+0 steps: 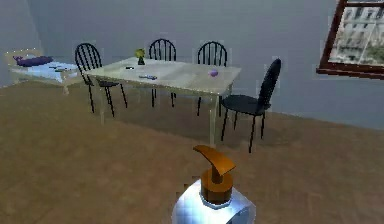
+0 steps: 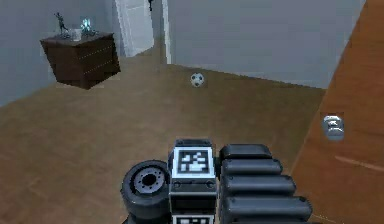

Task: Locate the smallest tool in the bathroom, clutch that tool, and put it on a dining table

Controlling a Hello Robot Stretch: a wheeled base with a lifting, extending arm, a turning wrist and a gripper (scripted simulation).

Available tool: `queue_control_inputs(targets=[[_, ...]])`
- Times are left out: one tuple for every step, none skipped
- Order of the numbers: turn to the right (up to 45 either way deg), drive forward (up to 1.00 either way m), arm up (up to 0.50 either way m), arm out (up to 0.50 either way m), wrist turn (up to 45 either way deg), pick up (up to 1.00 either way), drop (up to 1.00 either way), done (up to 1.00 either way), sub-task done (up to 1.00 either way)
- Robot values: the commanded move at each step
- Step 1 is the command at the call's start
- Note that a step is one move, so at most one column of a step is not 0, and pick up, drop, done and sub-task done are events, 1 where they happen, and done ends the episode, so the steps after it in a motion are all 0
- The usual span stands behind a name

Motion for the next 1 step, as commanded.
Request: queue_control_inputs(targets=[[-24.0, 0.00, 0.00, 0.00, 0.0, 0.00, 0.00, 0.00, 0.00]])
